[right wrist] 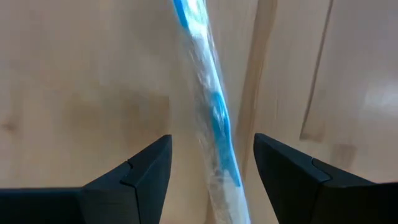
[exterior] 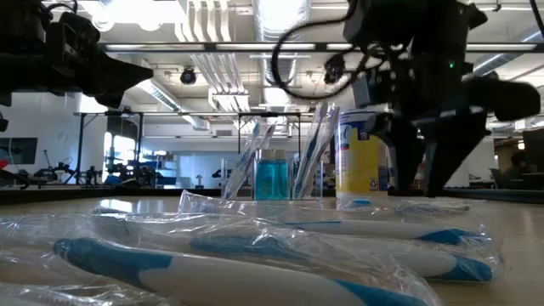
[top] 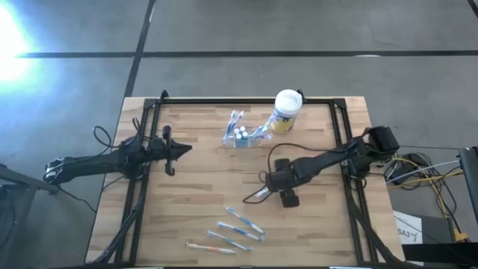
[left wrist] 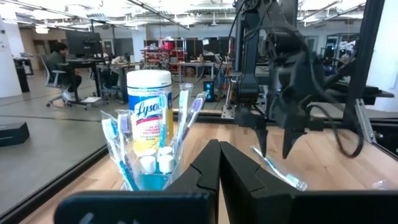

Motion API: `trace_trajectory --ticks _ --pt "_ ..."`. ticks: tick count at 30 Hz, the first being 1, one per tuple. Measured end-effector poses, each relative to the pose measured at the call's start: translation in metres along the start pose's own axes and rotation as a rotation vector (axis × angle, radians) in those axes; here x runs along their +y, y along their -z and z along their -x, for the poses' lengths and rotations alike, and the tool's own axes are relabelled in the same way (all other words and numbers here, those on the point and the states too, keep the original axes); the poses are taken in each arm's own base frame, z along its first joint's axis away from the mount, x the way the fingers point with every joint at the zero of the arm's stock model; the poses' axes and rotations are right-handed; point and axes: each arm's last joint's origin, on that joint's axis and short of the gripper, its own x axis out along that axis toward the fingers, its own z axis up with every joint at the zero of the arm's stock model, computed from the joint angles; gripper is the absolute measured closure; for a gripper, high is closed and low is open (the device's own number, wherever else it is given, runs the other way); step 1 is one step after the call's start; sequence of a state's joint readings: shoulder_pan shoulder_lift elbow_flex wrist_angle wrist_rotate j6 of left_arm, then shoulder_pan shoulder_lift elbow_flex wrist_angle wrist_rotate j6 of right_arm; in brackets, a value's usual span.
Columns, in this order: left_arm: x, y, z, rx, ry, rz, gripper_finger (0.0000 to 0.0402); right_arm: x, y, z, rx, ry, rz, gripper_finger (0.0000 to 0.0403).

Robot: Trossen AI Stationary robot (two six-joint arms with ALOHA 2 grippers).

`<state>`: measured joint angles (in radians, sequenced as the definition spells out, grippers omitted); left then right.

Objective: Pick & Place toothbrushing station
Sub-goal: Put the blue toothbrush into the left section of the transparent organizer

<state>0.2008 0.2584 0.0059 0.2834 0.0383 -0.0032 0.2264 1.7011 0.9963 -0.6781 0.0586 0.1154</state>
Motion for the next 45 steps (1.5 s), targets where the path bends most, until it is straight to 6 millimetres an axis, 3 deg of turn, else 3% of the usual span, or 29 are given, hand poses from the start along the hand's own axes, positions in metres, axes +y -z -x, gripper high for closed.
trace_trajectory --ticks 11,24,30,37,45 --pt "0.000 0.001 0.000 0.015 -0.001 0.002 0.0392 -0.008 0.007 -0.029 0.106 0.017 -0.018 0.0192" --pt "0.000 0.001 0.000 0.015 -0.002 0.003 0.0392 -0.007 0.005 -0.028 0.097 -0.001 -0.004 0.0352" --pt "0.000 0.001 0.000 0.015 -0.002 0.007 0.0392 -0.007 0.004 -0.026 0.076 -0.012 0.003 0.0385" --pt "0.000 0.001 0.000 0.015 -0.002 0.006 0.0392 -0.009 -0.003 -0.002 -0.078 -0.006 0.044 0.0384" --pt "0.000 0.001 0.000 0.015 -0.002 0.006 0.0392 -0.010 0.002 0.052 -0.534 -0.055 0.129 0.0384"
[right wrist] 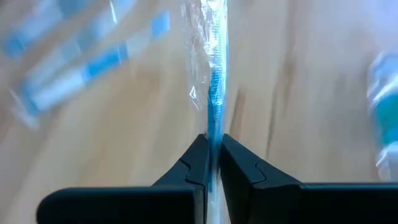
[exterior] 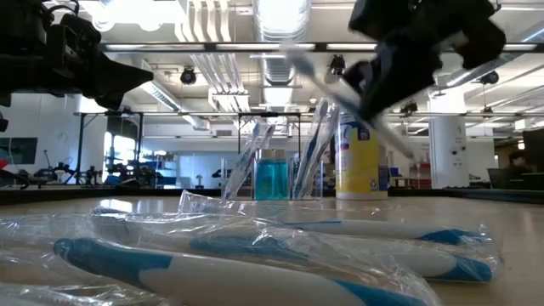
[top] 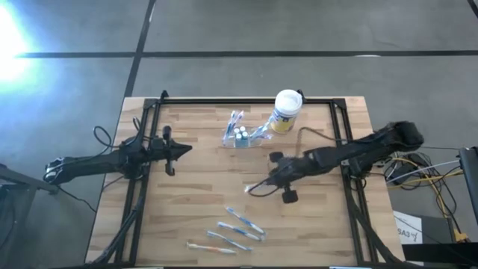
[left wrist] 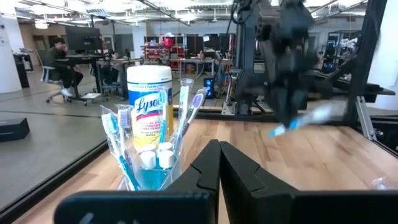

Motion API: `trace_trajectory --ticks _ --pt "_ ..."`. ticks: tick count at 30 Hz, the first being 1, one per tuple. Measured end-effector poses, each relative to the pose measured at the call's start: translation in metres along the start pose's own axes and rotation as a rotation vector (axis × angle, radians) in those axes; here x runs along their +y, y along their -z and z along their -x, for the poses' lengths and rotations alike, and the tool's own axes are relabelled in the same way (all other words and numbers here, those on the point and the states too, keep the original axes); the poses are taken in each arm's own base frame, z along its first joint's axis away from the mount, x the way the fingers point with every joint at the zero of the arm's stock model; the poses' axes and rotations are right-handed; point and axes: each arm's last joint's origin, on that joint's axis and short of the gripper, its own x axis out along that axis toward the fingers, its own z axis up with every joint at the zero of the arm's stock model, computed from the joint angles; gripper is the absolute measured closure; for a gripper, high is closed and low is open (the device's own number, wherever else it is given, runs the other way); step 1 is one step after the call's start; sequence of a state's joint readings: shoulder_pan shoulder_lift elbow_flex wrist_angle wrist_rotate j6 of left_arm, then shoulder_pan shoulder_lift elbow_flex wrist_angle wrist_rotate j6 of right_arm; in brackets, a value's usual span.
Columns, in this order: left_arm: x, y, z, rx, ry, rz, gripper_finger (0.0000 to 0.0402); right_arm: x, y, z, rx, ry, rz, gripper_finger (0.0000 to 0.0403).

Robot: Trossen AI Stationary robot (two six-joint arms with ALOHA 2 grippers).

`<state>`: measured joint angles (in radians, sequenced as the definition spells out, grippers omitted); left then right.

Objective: Pick & Place toothbrushing station
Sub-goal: Put the blue toothbrush into the left section of the transparent organizer

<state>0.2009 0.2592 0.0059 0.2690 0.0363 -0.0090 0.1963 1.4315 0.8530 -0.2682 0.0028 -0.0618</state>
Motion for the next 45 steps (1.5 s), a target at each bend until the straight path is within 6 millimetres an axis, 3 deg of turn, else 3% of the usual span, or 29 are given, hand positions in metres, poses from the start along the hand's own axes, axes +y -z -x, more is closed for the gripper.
trace_trajectory --ticks 8,16,28,36,41,45 --pt "0.000 0.000 0.000 0.001 0.000 0.000 0.0392 -0.002 0.023 0.052 -0.521 0.073 0.080 0.0385" --pt "0.000 0.000 0.000 -0.005 0.000 0.001 0.0392 -0.019 0.065 0.081 -0.803 0.198 0.040 0.0385" --pt "0.000 -0.002 0.000 -0.018 0.000 -0.004 0.0392 -0.019 0.106 0.101 -1.050 0.214 -0.018 0.0385" --pt "0.001 -0.006 -0.001 -0.031 -0.019 -0.009 0.0392 -0.017 0.125 0.097 -1.053 0.258 -0.038 0.0385" --pt "0.001 -0.035 -0.007 -0.121 -0.048 -0.024 0.0392 -0.018 0.127 0.097 -1.056 0.299 -0.065 0.0385" --pt "0.002 -0.063 -0.025 -0.116 -0.050 -0.034 0.0392 -0.018 0.124 0.099 -1.058 0.296 -0.063 0.0385"
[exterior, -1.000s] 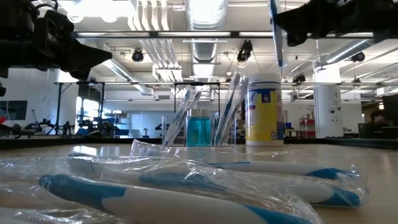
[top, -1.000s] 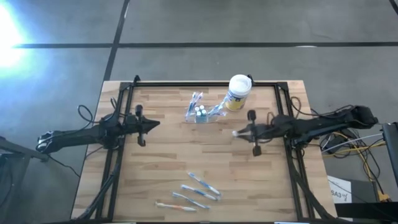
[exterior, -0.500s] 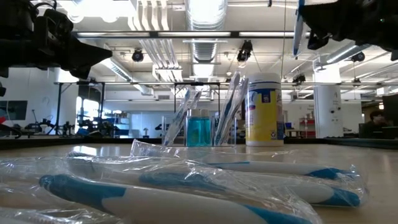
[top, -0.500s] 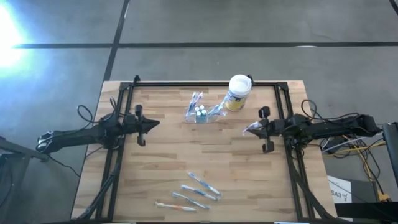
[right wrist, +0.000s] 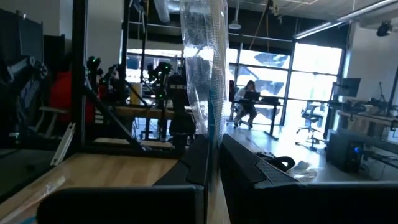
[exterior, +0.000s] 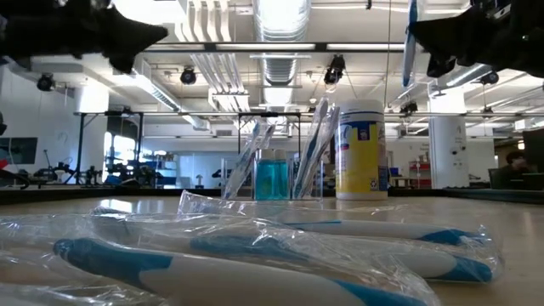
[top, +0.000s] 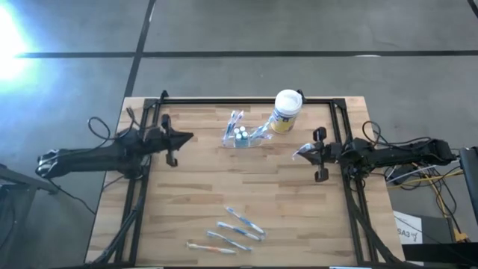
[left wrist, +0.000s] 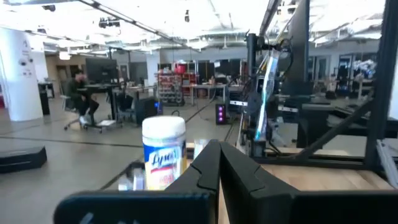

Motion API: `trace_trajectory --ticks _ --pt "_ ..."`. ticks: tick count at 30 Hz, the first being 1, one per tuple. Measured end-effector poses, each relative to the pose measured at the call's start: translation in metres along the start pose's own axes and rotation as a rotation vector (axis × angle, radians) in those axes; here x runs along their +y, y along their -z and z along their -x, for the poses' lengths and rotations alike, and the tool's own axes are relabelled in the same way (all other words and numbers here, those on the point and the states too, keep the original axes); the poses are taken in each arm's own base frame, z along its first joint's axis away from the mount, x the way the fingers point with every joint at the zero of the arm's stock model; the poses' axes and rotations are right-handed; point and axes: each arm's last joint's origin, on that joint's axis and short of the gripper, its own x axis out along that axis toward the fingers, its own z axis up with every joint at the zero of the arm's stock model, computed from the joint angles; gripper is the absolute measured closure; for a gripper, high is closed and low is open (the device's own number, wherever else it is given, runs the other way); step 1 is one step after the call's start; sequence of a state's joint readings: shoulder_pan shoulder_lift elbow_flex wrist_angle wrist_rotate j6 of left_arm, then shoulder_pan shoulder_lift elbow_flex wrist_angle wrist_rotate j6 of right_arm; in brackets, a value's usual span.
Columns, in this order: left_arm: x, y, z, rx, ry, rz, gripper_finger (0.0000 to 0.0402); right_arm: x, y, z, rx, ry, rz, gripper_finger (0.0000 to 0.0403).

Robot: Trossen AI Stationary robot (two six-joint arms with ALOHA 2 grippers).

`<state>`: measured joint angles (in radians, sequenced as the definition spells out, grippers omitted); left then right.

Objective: Pick & Place toothbrushing station
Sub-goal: Put the blue toothbrush into the left section of the transparent organizer

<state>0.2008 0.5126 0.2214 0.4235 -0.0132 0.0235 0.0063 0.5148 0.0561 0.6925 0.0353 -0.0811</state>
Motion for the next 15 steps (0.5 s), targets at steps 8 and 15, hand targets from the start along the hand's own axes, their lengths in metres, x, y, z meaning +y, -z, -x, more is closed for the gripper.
trace_trajectory --ticks 8,15 --pt "-0.003 -0.027 -0.092 0.062 0.062 -0.027 0.0392 0.000 -0.001 -0.001 0.001 -0.002 0.000 0.0381" --pt "-0.013 -0.035 -0.184 0.100 0.252 -0.022 0.0376 0.000 0.000 -0.001 0.006 -0.006 0.001 0.0380"
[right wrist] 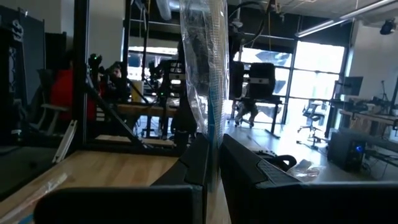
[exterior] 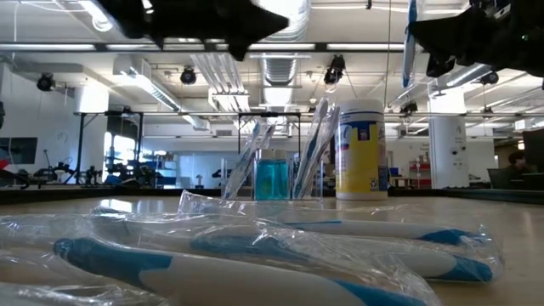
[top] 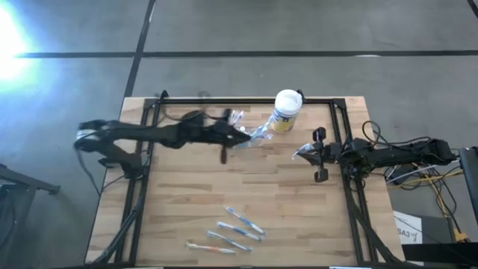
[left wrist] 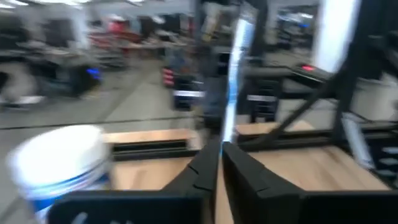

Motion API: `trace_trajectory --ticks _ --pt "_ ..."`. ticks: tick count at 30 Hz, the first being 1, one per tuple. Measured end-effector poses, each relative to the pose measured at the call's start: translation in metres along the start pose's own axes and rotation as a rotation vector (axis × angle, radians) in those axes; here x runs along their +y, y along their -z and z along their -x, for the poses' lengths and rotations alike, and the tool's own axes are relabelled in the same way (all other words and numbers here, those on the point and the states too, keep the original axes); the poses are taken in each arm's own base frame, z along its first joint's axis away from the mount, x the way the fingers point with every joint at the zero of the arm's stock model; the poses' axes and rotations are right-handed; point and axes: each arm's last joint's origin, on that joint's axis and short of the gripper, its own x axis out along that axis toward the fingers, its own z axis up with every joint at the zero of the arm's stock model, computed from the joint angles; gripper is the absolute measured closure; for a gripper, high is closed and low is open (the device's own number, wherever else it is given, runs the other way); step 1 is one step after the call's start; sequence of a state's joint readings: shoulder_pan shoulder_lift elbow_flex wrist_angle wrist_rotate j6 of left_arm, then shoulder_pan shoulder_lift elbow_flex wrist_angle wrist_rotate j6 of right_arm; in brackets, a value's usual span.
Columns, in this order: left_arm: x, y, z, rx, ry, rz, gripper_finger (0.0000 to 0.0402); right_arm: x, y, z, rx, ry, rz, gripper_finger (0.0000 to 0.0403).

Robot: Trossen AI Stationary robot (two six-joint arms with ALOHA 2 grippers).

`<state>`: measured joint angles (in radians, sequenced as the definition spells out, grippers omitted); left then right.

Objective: Pick & Place toothbrushing station
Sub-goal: Put the blue toothbrush into the left section of the transparent organizer

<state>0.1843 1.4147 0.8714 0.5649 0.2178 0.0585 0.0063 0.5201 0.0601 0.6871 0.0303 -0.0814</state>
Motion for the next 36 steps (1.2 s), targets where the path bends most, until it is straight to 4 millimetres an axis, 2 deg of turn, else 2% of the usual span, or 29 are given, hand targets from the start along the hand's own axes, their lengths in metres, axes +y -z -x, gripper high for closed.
trace_trajectory --ticks 5,8,14,17,24,31,36 --pt "0.006 -0.004 -0.050 0.053 0.128 0.017 0.0313 0.000 0.001 0.000 0.008 -0.002 0.000 0.0379" --pt "0.011 -0.018 -0.071 0.017 0.130 0.004 0.0270 0.000 0.002 0.000 0.019 -0.003 0.001 0.0379" --pt "0.014 -0.015 -0.108 0.048 0.145 0.007 0.0213 0.000 0.002 0.000 0.024 -0.001 0.001 0.0379" --pt "0.014 -0.023 -0.119 0.029 0.158 0.002 0.0206 -0.001 0.003 0.000 0.030 0.029 0.002 0.0379" --pt "0.009 -0.019 -0.140 0.059 0.187 0.002 0.0204 -0.001 0.006 -0.003 0.063 0.050 0.004 0.0379" --pt "0.006 -0.005 -0.147 0.095 0.194 0.016 0.0204 -0.001 0.004 -0.016 0.109 0.051 0.002 0.0378" --pt "0.005 -0.010 -0.146 0.075 0.198 0.009 0.0204 -0.001 0.002 -0.027 0.139 0.067 0.006 0.0378"
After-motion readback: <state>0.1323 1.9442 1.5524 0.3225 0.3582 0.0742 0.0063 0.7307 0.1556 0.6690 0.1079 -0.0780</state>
